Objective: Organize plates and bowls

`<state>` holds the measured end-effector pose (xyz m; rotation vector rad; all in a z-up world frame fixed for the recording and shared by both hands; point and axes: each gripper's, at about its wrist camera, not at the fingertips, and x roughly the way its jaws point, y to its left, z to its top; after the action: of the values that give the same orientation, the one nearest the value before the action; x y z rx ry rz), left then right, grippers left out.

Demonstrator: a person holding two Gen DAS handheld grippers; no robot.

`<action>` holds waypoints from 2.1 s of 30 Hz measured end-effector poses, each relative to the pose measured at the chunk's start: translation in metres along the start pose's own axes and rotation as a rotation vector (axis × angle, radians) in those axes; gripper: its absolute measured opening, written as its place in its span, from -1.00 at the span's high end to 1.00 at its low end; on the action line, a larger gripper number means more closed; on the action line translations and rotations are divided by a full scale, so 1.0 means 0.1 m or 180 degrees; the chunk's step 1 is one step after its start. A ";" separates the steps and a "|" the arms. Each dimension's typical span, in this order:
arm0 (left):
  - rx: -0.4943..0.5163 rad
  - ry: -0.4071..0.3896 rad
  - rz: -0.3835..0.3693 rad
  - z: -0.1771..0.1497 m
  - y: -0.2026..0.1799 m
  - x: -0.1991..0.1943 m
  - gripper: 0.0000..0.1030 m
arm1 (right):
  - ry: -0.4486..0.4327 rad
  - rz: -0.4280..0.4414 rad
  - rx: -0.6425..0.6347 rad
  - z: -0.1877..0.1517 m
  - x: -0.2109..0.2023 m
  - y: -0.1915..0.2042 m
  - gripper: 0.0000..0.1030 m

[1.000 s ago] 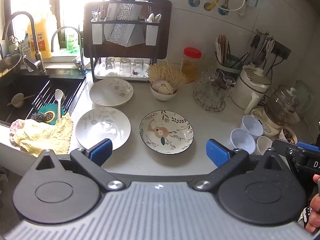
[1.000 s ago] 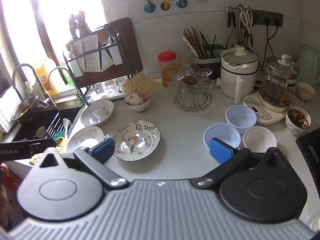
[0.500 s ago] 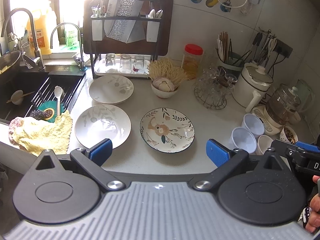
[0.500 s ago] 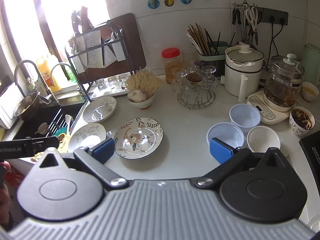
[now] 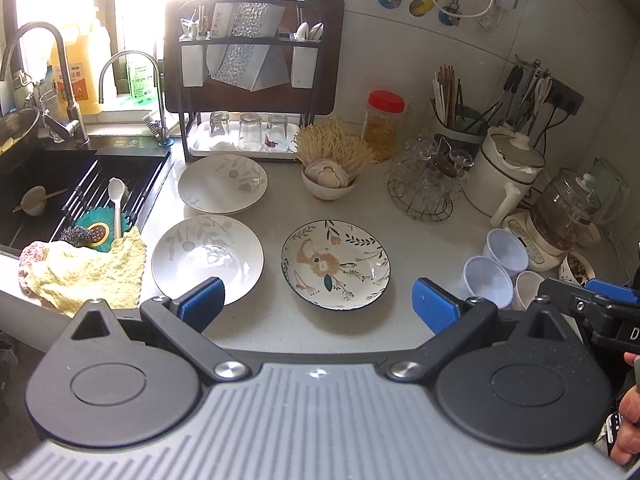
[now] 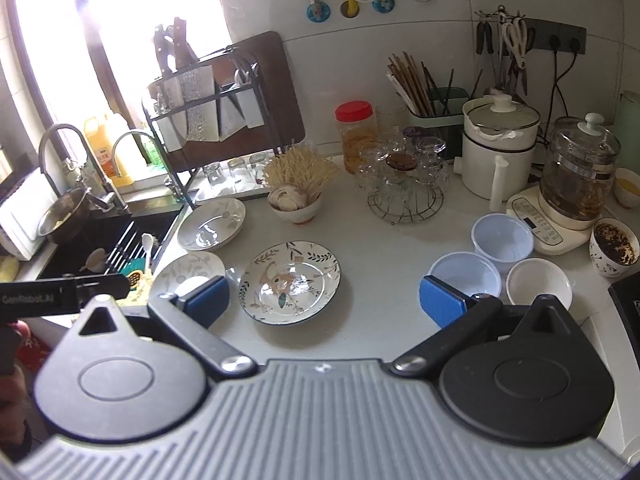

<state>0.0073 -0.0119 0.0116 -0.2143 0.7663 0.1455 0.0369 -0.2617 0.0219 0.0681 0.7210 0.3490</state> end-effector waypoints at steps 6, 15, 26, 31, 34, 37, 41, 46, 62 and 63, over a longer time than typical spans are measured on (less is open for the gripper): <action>0.0022 0.0035 -0.0022 0.02 -0.02 0.01 -0.97 | -0.0002 -0.0007 0.0006 0.00 0.00 0.00 -1.00; 0.0026 0.0015 -0.0002 0.02 -0.04 0.00 -0.97 | 0.0002 0.0004 -0.0016 -0.03 -0.01 -0.01 -1.00; 0.0003 0.0065 0.0005 -0.04 -0.04 0.05 -0.97 | -0.0006 0.0077 -0.0023 -0.05 0.01 0.00 -1.00; -0.0007 0.0113 -0.0017 -0.06 -0.04 0.09 -0.97 | 0.0038 0.0107 -0.0046 -0.06 0.02 0.00 -1.00; -0.0004 0.0129 -0.0006 -0.06 -0.05 0.11 -0.97 | 0.0050 0.0107 -0.0033 -0.06 0.02 -0.01 -1.00; 0.0021 0.0113 -0.0004 -0.06 -0.07 0.11 -0.97 | 0.0052 0.0117 -0.0034 -0.05 0.02 -0.02 -1.00; 0.0072 0.0127 -0.0034 -0.09 -0.10 0.13 -0.97 | 0.0084 0.0093 -0.0025 -0.06 0.04 -0.02 -1.00; 0.0112 0.0130 -0.0075 -0.10 -0.12 0.16 -0.97 | 0.0118 0.0085 -0.0029 -0.08 0.03 -0.01 -1.00; 0.0010 0.0247 0.0072 -0.28 -0.11 0.38 -0.97 | 0.0129 0.0238 0.0148 -0.26 0.10 -0.14 -1.00; 0.0000 0.0272 0.0049 -0.30 -0.11 0.40 -0.97 | 0.0138 0.0250 0.0155 -0.27 0.10 -0.16 -1.00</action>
<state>0.0180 -0.0277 -0.0358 -0.2158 0.8531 0.1518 0.0312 -0.2746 -0.0075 0.1357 0.7713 0.4091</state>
